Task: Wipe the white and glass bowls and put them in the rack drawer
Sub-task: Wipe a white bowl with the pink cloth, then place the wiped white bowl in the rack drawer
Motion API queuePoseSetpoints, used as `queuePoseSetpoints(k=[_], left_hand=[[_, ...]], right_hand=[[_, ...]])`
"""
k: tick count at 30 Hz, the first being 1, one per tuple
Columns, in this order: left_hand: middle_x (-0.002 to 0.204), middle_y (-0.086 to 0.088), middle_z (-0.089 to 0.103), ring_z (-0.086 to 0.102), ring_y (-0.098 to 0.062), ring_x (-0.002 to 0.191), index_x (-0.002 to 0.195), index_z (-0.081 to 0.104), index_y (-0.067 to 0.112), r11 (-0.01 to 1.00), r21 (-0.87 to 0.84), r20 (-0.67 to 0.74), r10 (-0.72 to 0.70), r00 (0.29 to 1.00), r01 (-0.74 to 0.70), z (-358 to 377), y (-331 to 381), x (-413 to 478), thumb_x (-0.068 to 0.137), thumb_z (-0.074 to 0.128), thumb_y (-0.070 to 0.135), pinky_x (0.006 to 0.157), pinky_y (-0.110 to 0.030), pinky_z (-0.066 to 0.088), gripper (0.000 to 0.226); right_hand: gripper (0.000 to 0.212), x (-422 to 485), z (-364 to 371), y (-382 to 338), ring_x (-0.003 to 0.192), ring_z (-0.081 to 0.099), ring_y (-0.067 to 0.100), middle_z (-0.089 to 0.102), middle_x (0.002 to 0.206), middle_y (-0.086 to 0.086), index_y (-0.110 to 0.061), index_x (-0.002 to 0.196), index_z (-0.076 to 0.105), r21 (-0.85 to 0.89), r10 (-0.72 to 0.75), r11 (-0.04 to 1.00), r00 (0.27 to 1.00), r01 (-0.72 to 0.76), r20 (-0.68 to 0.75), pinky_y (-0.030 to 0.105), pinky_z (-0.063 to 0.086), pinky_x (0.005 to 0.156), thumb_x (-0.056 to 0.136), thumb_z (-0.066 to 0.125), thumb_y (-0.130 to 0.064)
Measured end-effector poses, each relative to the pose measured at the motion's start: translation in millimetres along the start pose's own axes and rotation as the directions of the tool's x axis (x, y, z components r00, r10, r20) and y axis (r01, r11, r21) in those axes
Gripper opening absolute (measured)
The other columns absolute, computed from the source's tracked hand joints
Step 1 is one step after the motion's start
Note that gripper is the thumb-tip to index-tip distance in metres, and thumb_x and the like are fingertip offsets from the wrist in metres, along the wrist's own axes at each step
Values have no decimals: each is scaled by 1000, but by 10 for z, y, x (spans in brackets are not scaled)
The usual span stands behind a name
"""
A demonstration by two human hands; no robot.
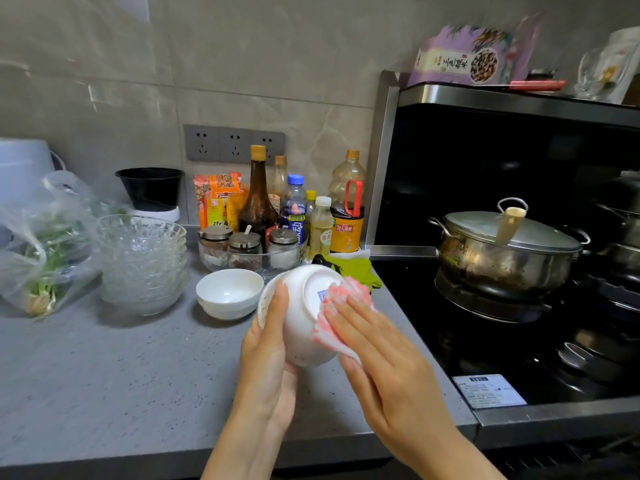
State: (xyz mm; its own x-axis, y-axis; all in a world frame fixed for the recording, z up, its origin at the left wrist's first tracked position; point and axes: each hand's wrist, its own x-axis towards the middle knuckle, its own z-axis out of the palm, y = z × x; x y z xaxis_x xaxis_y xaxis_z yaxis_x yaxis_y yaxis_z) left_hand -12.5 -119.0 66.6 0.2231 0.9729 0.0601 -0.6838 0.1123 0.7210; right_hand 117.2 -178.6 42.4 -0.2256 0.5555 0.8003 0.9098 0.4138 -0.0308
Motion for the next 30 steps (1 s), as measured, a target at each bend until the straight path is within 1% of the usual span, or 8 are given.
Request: queuePoseSetpoints(k=[6,13,16,19,23,26,28,30], left_hand=[[105,-10,73,70,-18,91,114,67,14,993,68,106,-106,989,99,18,-90,-43,81,56,40,79,-35,54,43],[111,-11,71,68,-21,99,122,62,13,999,3,7,-50,999,50,34,-116,84,72,60,51,89,-43,52,63],[111,-8,71,68,-18,101,124,60,13,999,-15,-11,-39,999,39,30,-159,150,74,58,49,86,-37,55,62],[102,2,74,69,-6,91,120,62,17,1000,-4,-38,9,999,-9,-14,-212,210,88,53,38,76,-22,57,39],[99,6,74,69,-2,88,116,64,18,999,28,-68,-17,998,18,-121,-336,184,91,53,34,71,-20,56,32],[99,5,75,69,-3,89,124,60,16,998,43,-61,-44,997,47,-158,-435,117,78,58,39,77,-25,50,51],[100,5,74,69,-3,90,124,60,16,997,52,-50,-58,997,60,-163,-498,79,75,58,40,79,-26,49,55],[103,5,74,69,-4,93,124,60,16,995,68,-25,-66,997,68,-140,-552,39,74,59,41,82,-27,48,56]], right_hand=[[42,127,-41,61,142,31,16,41,149,3,-11,138,48,-49,-47,998,999,45,-26,38,27,116,103,32,-27],[39,7,-74,167,138,40,21,46,145,5,-9,135,50,25,-45,999,997,46,-67,26,33,112,97,48,-18],[36,-130,-61,222,135,44,19,51,140,5,-7,130,55,17,-74,997,995,75,-69,28,36,111,96,52,-16],[36,-300,-38,418,136,43,19,50,141,8,-4,129,57,59,31,998,998,-28,-56,30,34,112,94,52,-12],[39,-562,-25,832,138,39,10,47,144,0,-13,133,56,140,246,957,966,-255,82,31,32,113,95,52,-23],[46,-770,-2,996,135,37,0,45,144,-14,-25,135,53,114,414,881,866,-458,282,33,34,111,93,51,-43],[53,-874,-2,1019,136,33,-3,41,142,-23,-30,137,49,41,451,859,793,-510,411,33,32,112,91,48,-57],[54,-918,-36,991,139,26,-5,35,141,-27,-37,140,41,2,465,846,741,-533,484,28,27,115,89,49,-54]])
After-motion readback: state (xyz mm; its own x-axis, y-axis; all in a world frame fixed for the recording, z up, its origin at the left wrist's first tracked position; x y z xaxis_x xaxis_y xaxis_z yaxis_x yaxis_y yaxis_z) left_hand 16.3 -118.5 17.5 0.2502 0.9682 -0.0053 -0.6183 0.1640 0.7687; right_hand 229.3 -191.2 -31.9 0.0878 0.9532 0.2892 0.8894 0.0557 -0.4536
